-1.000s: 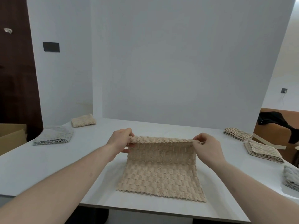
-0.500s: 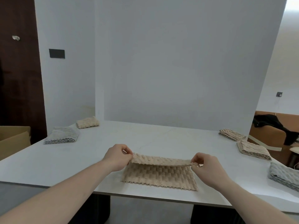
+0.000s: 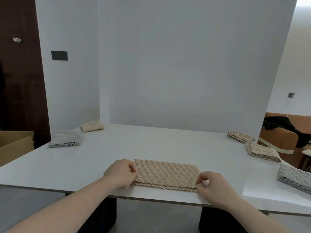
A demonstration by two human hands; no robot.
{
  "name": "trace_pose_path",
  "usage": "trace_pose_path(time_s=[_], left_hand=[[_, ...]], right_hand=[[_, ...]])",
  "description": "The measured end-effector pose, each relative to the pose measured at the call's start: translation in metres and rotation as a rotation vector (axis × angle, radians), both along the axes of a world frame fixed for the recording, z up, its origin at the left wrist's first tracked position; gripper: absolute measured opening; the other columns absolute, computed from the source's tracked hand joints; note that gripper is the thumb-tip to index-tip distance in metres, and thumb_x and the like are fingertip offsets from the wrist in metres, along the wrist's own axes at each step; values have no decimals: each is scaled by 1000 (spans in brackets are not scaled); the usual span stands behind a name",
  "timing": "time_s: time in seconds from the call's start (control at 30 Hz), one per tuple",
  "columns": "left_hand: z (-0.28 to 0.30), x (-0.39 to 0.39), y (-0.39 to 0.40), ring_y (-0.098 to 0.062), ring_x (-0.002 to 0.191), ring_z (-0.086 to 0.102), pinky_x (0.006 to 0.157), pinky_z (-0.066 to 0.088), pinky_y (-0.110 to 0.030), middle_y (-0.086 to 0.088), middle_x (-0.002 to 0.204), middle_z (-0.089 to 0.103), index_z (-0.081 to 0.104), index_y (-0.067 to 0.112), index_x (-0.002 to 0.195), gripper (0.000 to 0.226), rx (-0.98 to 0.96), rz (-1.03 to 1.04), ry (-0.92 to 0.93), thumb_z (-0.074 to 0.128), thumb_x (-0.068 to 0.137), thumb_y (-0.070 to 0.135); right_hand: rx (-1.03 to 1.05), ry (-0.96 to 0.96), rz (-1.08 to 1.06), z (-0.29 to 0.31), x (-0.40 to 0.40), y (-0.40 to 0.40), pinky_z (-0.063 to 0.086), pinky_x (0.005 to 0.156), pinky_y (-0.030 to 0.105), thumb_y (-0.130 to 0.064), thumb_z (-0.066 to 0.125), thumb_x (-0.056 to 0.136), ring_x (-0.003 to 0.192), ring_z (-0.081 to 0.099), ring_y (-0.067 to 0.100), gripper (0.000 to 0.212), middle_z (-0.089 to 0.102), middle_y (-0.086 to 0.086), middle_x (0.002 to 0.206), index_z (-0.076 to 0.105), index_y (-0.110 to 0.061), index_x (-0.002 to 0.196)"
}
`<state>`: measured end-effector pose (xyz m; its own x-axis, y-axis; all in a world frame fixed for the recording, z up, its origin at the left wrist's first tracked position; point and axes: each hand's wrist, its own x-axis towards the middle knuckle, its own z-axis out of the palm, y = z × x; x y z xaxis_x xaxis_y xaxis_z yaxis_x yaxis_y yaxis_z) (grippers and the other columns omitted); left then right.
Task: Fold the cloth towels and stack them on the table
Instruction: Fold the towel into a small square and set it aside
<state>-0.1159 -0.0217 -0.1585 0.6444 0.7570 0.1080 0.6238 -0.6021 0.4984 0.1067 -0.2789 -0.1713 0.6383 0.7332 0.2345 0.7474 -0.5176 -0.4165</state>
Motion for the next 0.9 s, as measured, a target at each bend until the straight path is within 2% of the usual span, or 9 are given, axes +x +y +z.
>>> trace_pose_path(time_s=[0.13,0.2,0.3,0.37,0.43,0.5,0.6,0.7,0.9], left_hand=[[4,2,-8,-11,87,61,66,45,-28,15,88,60,61,36,92,10,158,-5,24,60,85,30],[5,11,-16,-11,93,59,74,47,-28,15,98,56,62,39,100,15,215,-67,-40,58,87,32],[1,34,-31,-11,119,51,103,42,-31,15,127,50,62,39,122,32,189,-248,-70,56,91,39],[-6,51,-40,-17,140,36,119,28,-37,12,152,38,51,39,142,47,197,-333,25,50,95,47],[-14,66,-47,-22,154,16,126,13,-44,9,168,18,35,39,155,57,204,-357,123,41,99,53],[-20,77,-50,-22,158,1,128,3,-46,9,171,4,22,39,160,61,179,-359,174,32,102,56],[-29,87,-49,-22,158,-9,127,-6,-48,9,171,-4,8,39,162,65,166,-361,252,22,102,59],[-34,92,-42,-21,157,-12,126,-10,-49,10,170,-7,0,39,162,68,201,-367,320,16,100,64],[-37,109,-27,-22,157,-11,126,-10,-48,9,171,-8,-2,39,162,70,225,-355,341,12,99,66]], right_hand=[[39,-47,23,0,-1,4,45,91,29,-37,55,77,101,53,3,13,63,-22,92,67,-33,73],[97,-34,31,2,-2,11,44,94,30,-36,56,79,108,52,6,12,62,-24,99,67,-35,77],[103,-17,35,-1,-6,29,37,106,27,-36,55,90,131,44,9,24,56,-21,132,68,-38,109],[33,-19,37,-7,-9,42,25,121,30,-40,50,96,148,28,13,43,39,-12,157,55,-36,139],[-40,-13,43,-14,-12,54,14,127,37,-47,43,100,157,11,18,57,20,-6,169,36,-33,155],[-117,2,33,-20,-14,62,7,128,44,-53,35,102,158,-1,19,64,6,-6,172,20,-33,162],[-210,19,12,-28,-13,69,-1,127,50,-58,25,102,158,-9,18,68,-2,-9,172,7,-35,163],[-270,4,12,-32,-2,72,-3,127,53,-62,21,100,158,-12,18,71,-4,-10,172,2,-36,163],[-300,-7,14,-32,19,83,-3,127,54,-62,20,100,158,-11,19,70,-3,-10,172,-1,-39,163]])
